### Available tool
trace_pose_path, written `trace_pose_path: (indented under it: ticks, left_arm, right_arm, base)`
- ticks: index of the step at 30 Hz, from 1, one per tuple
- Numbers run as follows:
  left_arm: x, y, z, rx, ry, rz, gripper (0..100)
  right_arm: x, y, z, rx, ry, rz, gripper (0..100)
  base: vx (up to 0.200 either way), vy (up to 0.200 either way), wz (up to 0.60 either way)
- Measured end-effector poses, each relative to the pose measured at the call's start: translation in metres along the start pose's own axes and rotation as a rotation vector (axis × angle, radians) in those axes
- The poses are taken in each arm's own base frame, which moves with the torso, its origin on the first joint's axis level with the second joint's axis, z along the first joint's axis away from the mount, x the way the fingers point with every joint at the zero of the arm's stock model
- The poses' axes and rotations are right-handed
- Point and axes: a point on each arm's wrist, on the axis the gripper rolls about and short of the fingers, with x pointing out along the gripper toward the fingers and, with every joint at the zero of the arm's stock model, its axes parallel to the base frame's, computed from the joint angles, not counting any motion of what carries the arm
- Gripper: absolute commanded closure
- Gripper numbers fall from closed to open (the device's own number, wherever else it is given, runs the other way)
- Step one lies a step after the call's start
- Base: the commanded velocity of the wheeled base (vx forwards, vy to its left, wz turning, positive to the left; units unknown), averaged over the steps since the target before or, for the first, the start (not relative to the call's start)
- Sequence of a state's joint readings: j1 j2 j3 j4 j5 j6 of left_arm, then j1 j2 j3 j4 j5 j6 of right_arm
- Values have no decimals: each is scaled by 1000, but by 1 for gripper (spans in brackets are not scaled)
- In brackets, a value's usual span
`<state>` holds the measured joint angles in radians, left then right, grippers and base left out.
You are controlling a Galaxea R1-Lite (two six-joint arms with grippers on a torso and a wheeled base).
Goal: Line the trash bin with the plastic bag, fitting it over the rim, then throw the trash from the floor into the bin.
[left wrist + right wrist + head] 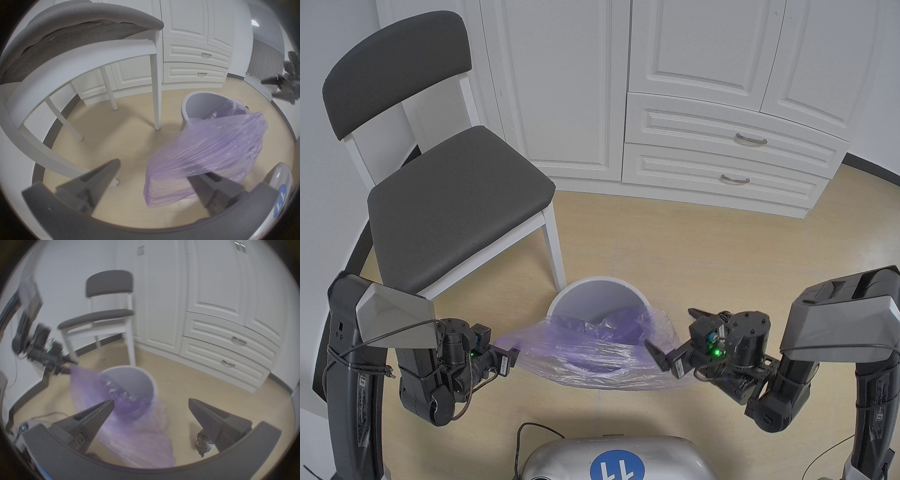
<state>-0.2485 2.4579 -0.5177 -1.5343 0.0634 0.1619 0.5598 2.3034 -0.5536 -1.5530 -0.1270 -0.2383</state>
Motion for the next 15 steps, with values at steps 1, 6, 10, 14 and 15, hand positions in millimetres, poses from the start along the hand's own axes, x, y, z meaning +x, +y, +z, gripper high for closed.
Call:
trace_pose_path:
  ticks: [1,6,10,14,15]
  left_arm:
    - [-1,0,1,0,-1,-3,0]
    - [-18,0,2,7,9,-106,0]
    - [-38,-1,3,40,0,-299,0]
    - [-61,3,10,92,-33,-409,0]
    - [-68,4,13,102,-44,-414,0]
  right_arm:
    - [-4,6,-1,-37,14,14,0]
    - [-20,24,-4,-113,51,66,0]
    - [-28,33,-3,-131,56,92,0]
    - [-36,46,-1,-152,61,102,0]
    - [-38,53,0,-160,60,108,0]
  base:
    - [0,0,0]
    - [0,0,0]
    - [0,0,0]
    - [0,0,0]
    - [0,0,0]
